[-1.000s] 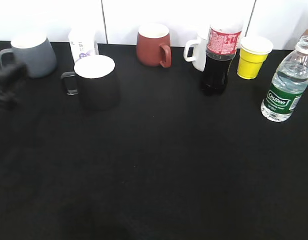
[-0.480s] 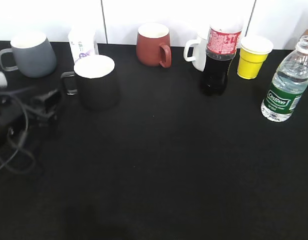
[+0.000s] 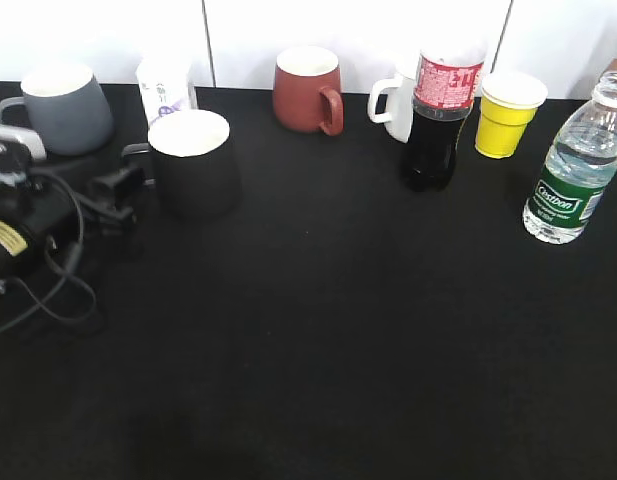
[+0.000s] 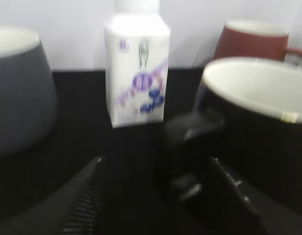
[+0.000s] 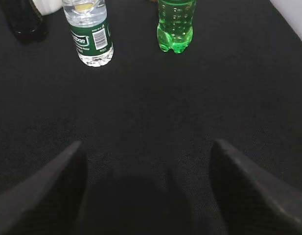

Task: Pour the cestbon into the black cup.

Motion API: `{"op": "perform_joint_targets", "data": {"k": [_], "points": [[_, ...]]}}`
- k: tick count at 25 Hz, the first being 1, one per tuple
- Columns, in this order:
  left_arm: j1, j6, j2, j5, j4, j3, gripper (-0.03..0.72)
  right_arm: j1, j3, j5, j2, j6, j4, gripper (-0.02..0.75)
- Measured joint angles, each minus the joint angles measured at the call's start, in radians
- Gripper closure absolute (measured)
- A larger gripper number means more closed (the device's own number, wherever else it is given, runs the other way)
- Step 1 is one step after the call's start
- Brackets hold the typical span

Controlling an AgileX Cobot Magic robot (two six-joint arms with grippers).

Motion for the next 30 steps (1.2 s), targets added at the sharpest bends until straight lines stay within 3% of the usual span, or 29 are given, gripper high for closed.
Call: {"op": "perform_joint_targets", "data": {"k": [7, 11, 15, 19, 21, 24, 30], "points": [[0.0, 0.0, 0.02, 0.032, -0.005, -0.077, 0.209, 0.0, 0.0, 0.0, 0.0, 0.0, 0.0, 0.146], [0.0, 0.0, 0.092, 0.05, -0.006, -0.189, 0.212, 0.0, 0.0, 0.0, 0.0, 0.0, 0.0, 0.146], [0.0, 0.0, 0.117, 0.057, 0.025, -0.24, 0.399, 0.0, 0.0, 0.0, 0.0, 0.0, 0.0, 0.146], [0.03, 0.0, 0.147, 0.103, 0.147, -0.317, 0.489, 0.0, 0.0, 0.0, 0.0, 0.0, 0.0, 0.146], [0.031, 0.004, 0.154, 0.108, 0.2, -0.33, 0.628, 0.0, 0.0, 0.0, 0.0, 0.0, 0.0, 0.146], [0.031, 0.002, 0.15, 0.104, 0.219, -0.32, 0.641, 0.0, 0.0, 0.0, 0.0, 0.0, 0.0, 0.146], [0.03, -0.011, 0.026, 0.099, 0.23, -0.159, 0.642, 0.0, 0.0, 0.0, 0.0, 0.0, 0.0, 0.146]]}}
